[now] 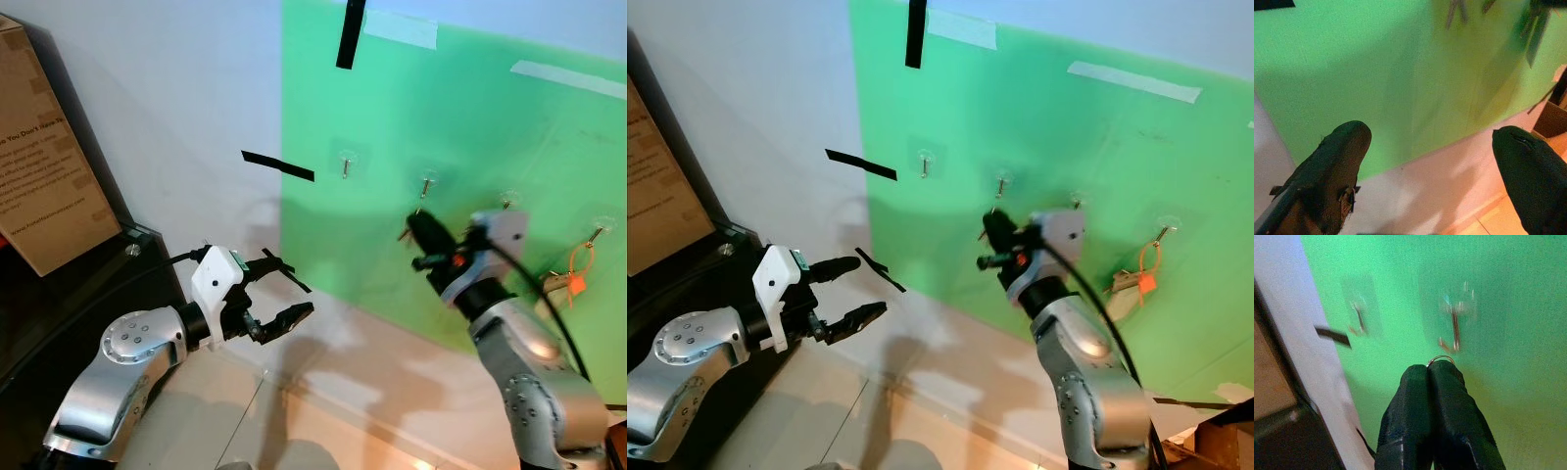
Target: Hang keys on a hook
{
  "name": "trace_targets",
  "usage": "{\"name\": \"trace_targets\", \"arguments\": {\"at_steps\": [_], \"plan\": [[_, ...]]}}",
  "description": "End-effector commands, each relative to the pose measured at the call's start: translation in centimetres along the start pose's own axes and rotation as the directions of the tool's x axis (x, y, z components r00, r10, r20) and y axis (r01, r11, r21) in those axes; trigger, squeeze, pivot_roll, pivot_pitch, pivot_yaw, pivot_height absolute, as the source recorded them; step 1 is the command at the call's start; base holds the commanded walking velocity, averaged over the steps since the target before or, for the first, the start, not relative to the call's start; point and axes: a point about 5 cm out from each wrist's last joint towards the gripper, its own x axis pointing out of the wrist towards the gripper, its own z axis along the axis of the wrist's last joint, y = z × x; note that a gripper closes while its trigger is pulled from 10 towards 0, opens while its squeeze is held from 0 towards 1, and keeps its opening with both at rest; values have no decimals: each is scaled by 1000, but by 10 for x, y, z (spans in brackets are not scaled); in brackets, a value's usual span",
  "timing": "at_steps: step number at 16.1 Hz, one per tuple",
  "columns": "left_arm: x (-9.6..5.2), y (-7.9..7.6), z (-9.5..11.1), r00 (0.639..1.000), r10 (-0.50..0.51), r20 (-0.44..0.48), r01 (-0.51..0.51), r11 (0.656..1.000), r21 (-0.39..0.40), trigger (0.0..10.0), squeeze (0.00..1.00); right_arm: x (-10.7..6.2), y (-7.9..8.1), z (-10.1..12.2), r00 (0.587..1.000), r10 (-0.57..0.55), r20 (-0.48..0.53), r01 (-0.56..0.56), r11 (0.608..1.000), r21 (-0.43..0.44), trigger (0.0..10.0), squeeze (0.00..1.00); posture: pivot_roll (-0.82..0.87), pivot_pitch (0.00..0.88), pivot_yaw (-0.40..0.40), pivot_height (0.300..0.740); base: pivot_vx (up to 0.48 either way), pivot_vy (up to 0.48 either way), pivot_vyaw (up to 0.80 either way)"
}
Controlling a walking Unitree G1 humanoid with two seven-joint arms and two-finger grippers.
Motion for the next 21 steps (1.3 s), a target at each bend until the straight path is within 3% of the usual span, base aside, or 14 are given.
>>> {"name": "trace_targets", "arguments": {"at_steps": [1,10,21], "plan": [[0,-1,6,1000,-18,11,18,1000,11,10000,0,0,0,8,999,5,32,-6,1000,19,10000,0,37,0,-36,740,0,0,0],[-2,-2,10,999,-39,-3,39,999,24,10000,0,4,3,15,998,24,54,-28,997,74,10000,0,42,0,-34,740,0,0,0],[-2,-3,11,999,-51,-9,51,998,26,10000,0,-4,-20,4,990,-142,-7,142,983,119,10000,0,41,0,-31,740,0,0,0]]}}
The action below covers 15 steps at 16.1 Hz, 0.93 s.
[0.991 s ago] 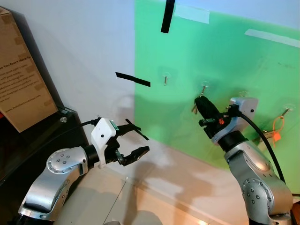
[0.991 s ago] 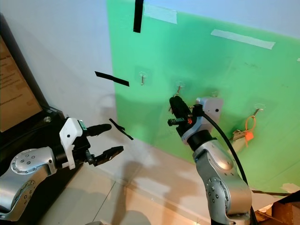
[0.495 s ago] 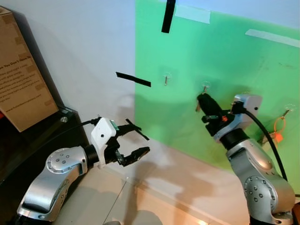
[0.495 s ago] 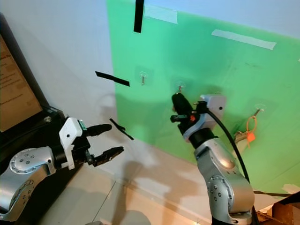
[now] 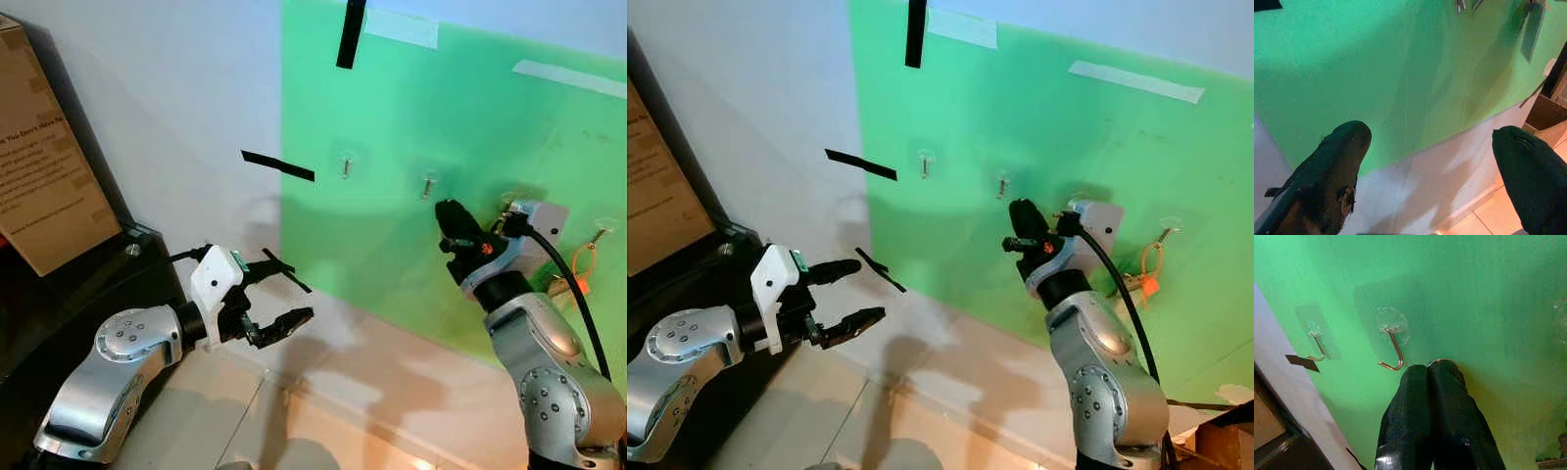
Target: Hang keys on a hook
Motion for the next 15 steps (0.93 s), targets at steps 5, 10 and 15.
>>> {"name": "trace_targets", "arguments": {"at_steps": [5,10,15], "plan": [[1,0,2,1000,-17,-2,17,1000,13,10000,0,-12,20,3,967,256,11,-254,951,175,10000,0,41,0,-30,740,0,0,0],[1,0,3,1000,-21,0,21,1000,10,10000,0,-34,45,16,830,550,92,-553,791,260,10000,0,40,0,-30,740,0,0,0],[2,-1,6,1000,-26,3,26,1000,12,10000,0,-36,47,16,807,583,91,-581,759,293,10000,0,41,0,-29,740,0,0,0]]}}
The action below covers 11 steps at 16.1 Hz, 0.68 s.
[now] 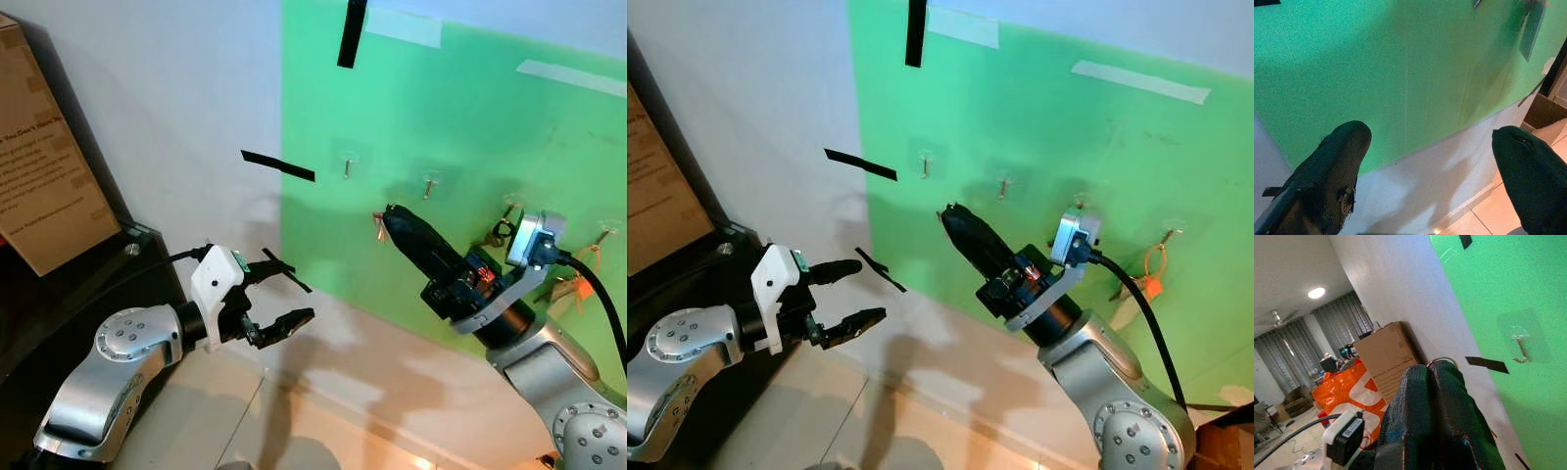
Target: Hang keys on a hook
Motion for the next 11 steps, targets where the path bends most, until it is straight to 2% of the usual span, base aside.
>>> {"name": "trace_targets", "arguments": {"at_steps": [1,4,6,7,8,10,11], "plan": [[2,-1,6,1000,-19,9,18,1000,15,10000,0,-1,3,1,1000,26,0,-26,1000,13,10000,0,41,0,-29,740,0,0,0],[3,0,7,1000,-20,9,20,1000,15,10000,0,-2,10,4,995,94,18,-95,994,52,10000,0,41,0,-30,740,0,0,0],[3,0,6,1000,-18,8,18,1000,16,10000,0,-2,12,3,993,113,-12,-113,993,43,10000,0,42,0,-31,740,0,0,0],[3,1,4,1000,-13,2,13,1000,18,10000,0,4,-16,-19,946,-176,-272,117,969,-218,10000,0,40,0,-31,740,0,0,0],[3,1,3,1000,-12,-1,12,1000,19,10000,0,0,-41,-31,825,-409,-389,191,851,-489,10000,0,34,0,-29,740,0,0,0],[3,1,3,1000,-13,-4,13,1000,20,10000,0,-7,-54,-30,739,-511,-439,142,754,-641,10000,0,36,0,-33,740,0,0,0],[3,1,2,1000,-12,-7,13,1000,20,10000,0,-15,-56,-30,662,-538,-522,-37,672,-740,10000,0,36,0,-33,740,0,0,0]]}}
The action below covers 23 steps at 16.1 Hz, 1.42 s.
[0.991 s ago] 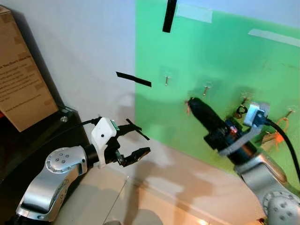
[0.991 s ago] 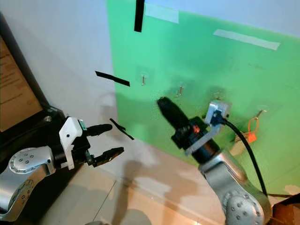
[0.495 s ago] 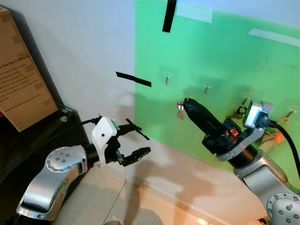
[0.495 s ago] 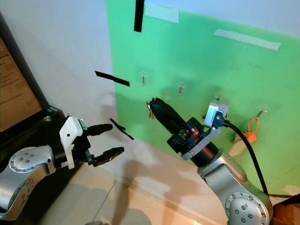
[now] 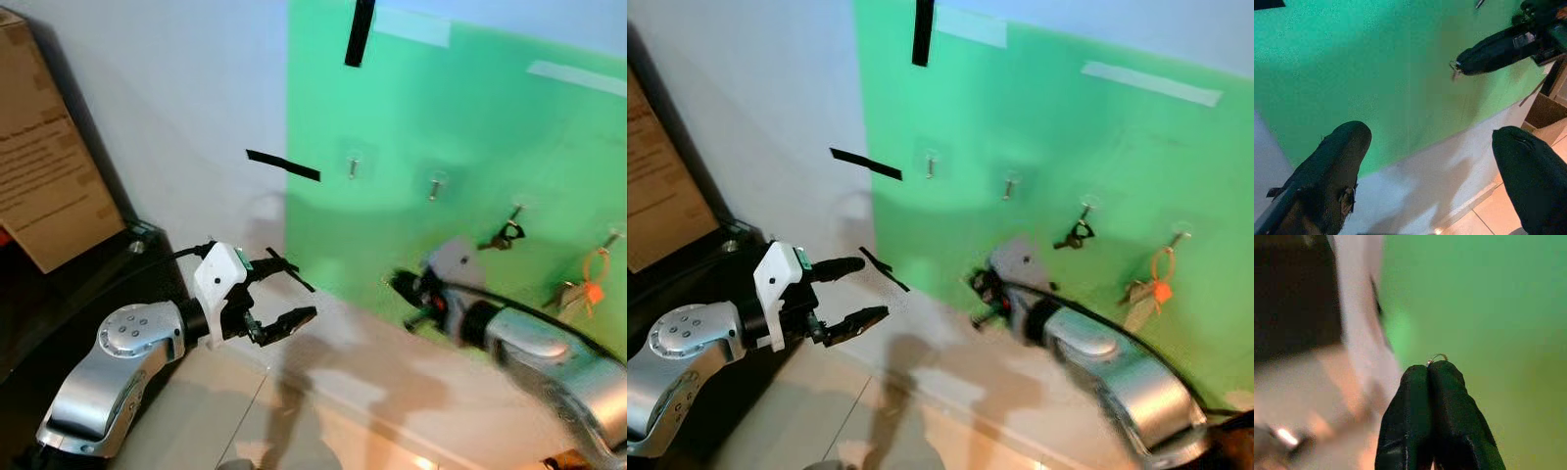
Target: Hang keys on a hook
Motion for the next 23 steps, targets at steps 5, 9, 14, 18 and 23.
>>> {"name": "trace_targets", "arguments": {"at_steps": [5,9,14,18,23], "plan": [[1,-1,-12,999,3,-47,-3,1000,9,10000,0,-3,5,-16,988,51,-148,-99,936,-337,10000,0,32,0,-50,740,0,0,0],[1,-4,-22,998,11,-65,-11,1000,12,10000,0,-3,17,20,986,165,33,-122,838,-532,10000,0,33,0,-66,740,0,0,0],[-2,2,-39,996,12,-89,-11,1000,9,10000,0,-7,9,63,932,131,337,34,896,-442,10000,0,29,0,-69,740,0,0,0],[-3,4,-39,996,11,-87,-9,1000,16,10000,0,-8,7,63,925,129,358,43,899,-436,10000,0,29,0,-71,740,0,0,0],[1,4,-24,998,-12,-64,15,999,46,10000,0,-4,-13,59,941,-38,335,162,922,-350,10000,0,30,0,-65,740,0,0,0]]}}
